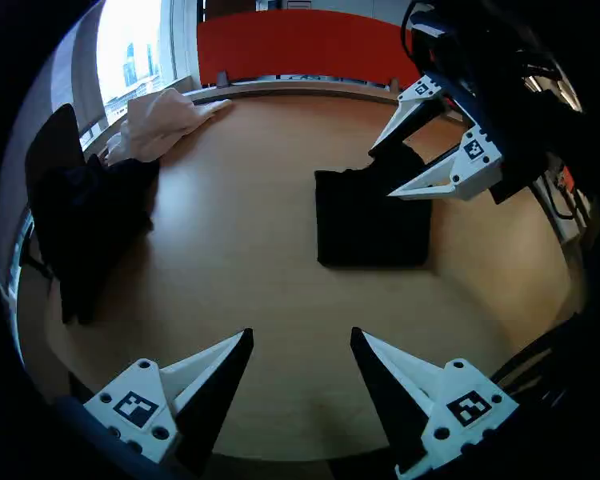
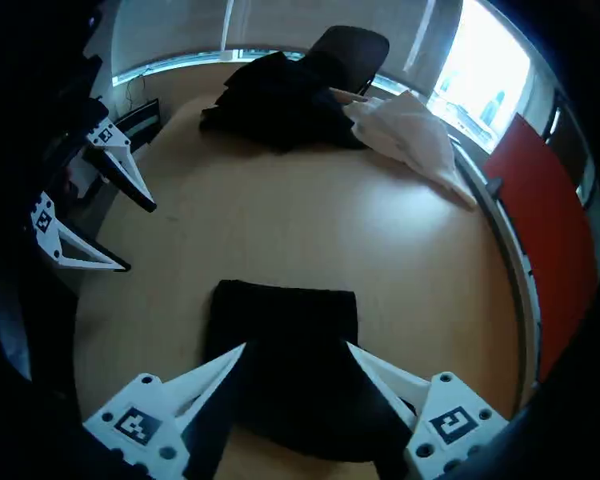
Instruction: Fold towel
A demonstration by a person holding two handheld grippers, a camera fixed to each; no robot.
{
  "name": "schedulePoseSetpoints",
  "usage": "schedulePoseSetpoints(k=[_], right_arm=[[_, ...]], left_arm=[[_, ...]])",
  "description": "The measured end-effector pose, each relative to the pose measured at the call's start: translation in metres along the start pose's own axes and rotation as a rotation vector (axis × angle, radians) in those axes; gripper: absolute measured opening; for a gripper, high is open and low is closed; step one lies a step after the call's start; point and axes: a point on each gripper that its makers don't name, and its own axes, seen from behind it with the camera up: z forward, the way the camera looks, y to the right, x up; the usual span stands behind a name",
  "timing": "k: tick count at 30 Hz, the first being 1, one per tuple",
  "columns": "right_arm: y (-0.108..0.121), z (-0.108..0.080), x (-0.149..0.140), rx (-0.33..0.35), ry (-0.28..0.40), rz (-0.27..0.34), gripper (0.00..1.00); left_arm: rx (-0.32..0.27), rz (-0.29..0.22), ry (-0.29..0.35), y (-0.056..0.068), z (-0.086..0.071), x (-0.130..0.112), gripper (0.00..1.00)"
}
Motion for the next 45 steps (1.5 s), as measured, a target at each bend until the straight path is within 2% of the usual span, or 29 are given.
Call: schedulePoseSetpoints(k=[2,10,20,27,35,45], right_arm=[[0.000,-0.002,-0.001,-0.003,0.004,0.016,0.88],[-0.001,-0.014,-0.006,-0.029,0.036,0.097,0.88],[-0.019,-0.028,-0.022,-0.071,0.075,0.271,0.88],[-0.038,-0.031,-0.039,-0.094,0.080,0.364,0.88],[-0.056,-0.033,-0.053,-0.113,0.078,0.435,0.88],[-0.067,-0.028,-0.062,-0.131,0.069,0.479,0.87]], left_arm=[[0.000,0.001,0.000,0.000,0.000,0.000,0.90],[-0.001,0.002,0.002,0.000,0.000,0.002,0.90],[-0.004,0.005,0.004,0.001,0.001,0.003,0.90],[-0.008,0.012,0.006,0.003,0.001,0.004,0.90],[-0.013,0.016,0.008,0.005,0.001,0.005,0.90],[-0.018,0.022,0.009,0.008,0.001,0.005,0.90]])
